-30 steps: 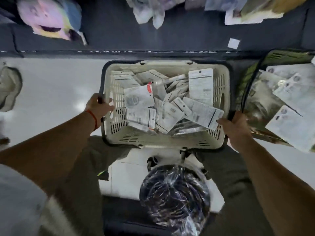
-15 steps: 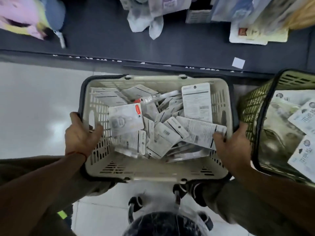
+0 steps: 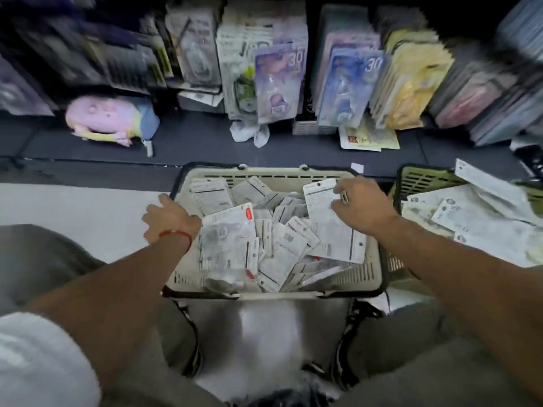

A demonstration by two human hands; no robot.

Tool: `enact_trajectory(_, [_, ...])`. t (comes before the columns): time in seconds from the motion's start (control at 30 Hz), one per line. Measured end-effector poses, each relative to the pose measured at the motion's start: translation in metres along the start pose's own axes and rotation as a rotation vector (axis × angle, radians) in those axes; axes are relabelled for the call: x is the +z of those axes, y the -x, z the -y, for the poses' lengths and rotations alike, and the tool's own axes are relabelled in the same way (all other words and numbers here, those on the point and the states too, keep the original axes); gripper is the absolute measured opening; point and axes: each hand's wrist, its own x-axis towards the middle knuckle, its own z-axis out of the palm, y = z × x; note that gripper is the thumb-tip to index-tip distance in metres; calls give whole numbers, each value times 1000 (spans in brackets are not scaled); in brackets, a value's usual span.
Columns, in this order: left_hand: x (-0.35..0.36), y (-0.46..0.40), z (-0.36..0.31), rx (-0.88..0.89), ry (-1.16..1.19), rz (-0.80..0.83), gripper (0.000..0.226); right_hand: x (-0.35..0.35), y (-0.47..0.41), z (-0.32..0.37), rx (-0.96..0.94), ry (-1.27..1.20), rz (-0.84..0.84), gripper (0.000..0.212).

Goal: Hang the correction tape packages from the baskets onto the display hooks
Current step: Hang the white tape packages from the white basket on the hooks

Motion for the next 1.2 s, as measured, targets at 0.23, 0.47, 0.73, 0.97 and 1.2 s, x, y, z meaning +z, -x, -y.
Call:
enact_trajectory(0.23, [9, 57, -43, 551, -91, -44, 69, 24, 17, -15, -28, 195, 173, 49])
enact_trajectory(0.47, [56, 76, -48, 954, 5, 36, 54, 42, -4, -33, -64, 339, 242, 40])
enact_trajectory(0.73, [61, 72, -107, 1222, 122, 227, 105, -10, -25, -22, 214, -599, 192, 17])
enact_trajectory(0.97, [41, 51, -118, 1055, 419, 278, 39, 5, -35, -2, 340, -1227, 273, 49])
enact_trajectory(1.2, [24, 25, -104, 587, 860, 424, 29, 100, -43, 9, 282, -77, 156, 75])
